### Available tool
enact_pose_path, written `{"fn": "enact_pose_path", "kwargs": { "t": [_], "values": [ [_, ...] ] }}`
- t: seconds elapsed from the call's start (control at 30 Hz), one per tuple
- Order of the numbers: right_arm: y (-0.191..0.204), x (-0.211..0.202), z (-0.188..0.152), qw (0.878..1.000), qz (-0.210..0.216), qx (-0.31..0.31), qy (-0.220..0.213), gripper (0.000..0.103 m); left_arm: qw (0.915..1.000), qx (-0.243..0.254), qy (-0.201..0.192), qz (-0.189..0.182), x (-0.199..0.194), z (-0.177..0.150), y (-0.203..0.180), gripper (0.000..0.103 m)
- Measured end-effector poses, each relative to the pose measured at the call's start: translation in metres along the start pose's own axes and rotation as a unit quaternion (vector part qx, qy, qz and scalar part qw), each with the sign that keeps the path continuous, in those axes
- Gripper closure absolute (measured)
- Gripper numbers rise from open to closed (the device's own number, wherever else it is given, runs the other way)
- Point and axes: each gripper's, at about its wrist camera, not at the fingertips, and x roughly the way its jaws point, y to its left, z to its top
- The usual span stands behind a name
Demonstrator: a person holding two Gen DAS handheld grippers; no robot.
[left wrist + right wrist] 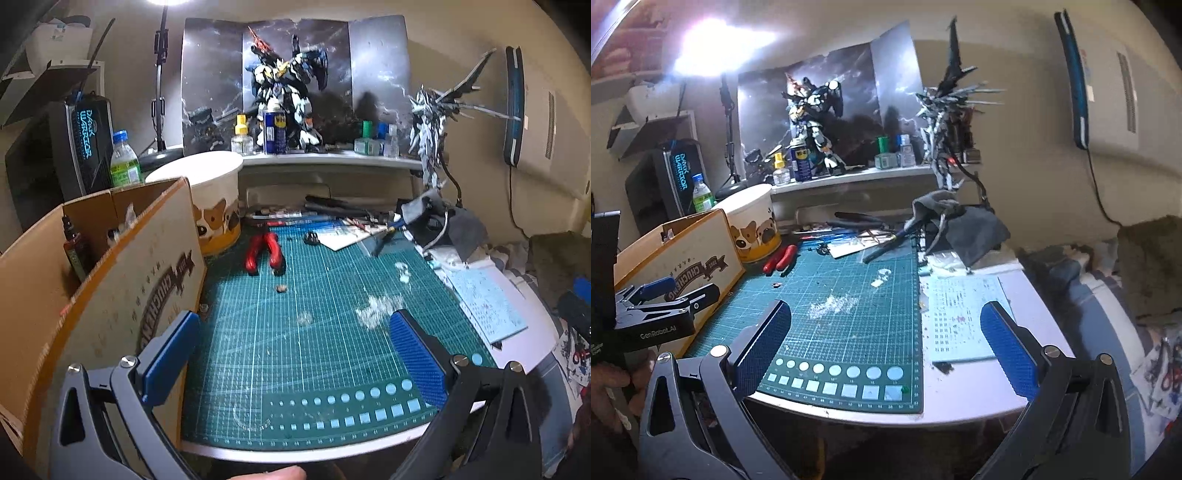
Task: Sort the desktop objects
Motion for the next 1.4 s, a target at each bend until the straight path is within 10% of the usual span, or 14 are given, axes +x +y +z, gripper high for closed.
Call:
{"fn": "enact_pose_path", "kwargs": {
  "t": [0.47,1.0,1.2,1.4],
  "values": [
    [0.005,0.091,0.102,0.996,0.032,-0.056,-0.054,0.005,0.9992,-0.018,-0.033,0.011,-0.002,0.028,0.008,0.0],
    [0.025,0.322,0.234,0.99,0.034,-0.123,-0.06,0.05,0.9979,-0.029,-0.04,0.041,0.027,0.055,0.01,0.0],
    [0.01,0.386,0.25,0.994,0.03,-0.098,-0.03,0.067,0.9985,-0.026,-0.032,0.036,0.037,0.057,0.007,0.0],
    [0.003,0.383,0.245,0.994,0.008,-0.097,-0.052,0.061,0.9994,-0.02,-0.024,0.014,0.044,0.055,-0.002,0.0]
  ]
}}
